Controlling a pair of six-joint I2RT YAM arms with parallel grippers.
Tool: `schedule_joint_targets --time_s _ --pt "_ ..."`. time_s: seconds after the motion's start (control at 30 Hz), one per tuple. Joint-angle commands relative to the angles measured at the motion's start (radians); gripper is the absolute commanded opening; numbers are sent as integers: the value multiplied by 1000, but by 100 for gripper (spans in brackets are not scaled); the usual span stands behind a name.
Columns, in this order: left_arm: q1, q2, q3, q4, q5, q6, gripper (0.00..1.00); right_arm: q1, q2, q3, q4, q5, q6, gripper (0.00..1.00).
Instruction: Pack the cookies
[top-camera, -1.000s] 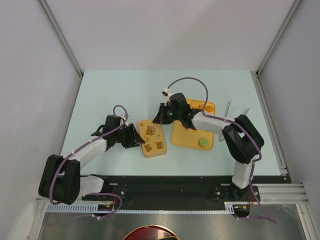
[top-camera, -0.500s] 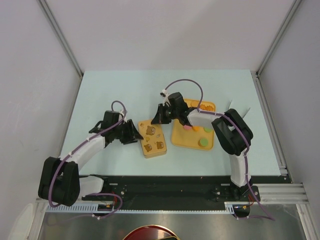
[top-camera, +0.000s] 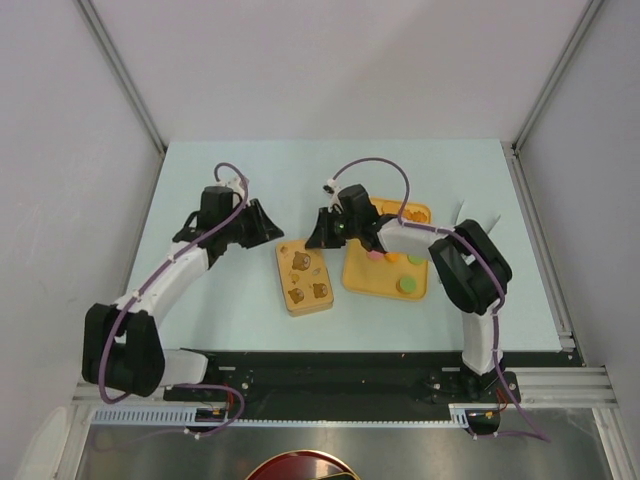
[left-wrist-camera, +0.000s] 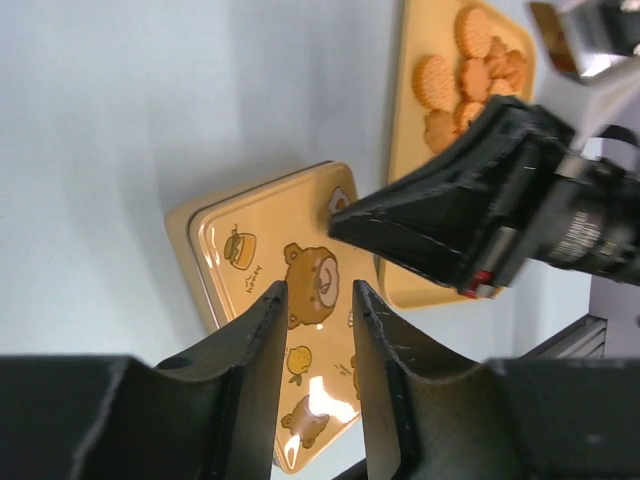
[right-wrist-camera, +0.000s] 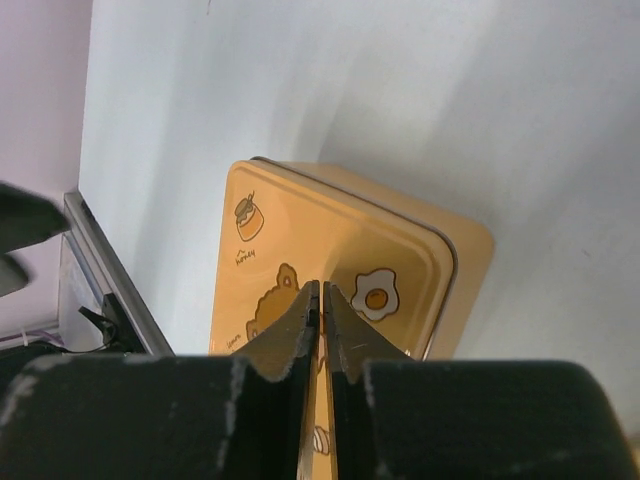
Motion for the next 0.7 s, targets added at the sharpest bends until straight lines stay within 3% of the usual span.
schedule_joint_targets --time_s 0.0,0.43,0.67 --pt "-11 51 0 47 -3 27 35 -4 -131 -25 -40 38 -17 9" --pt "-49 234 -44 84 -12 31 32 13 -404 -123 -80 106 -17 11" --pt "-47 133 2 44 -29 51 35 14 -493 -145 -130 152 -40 15"
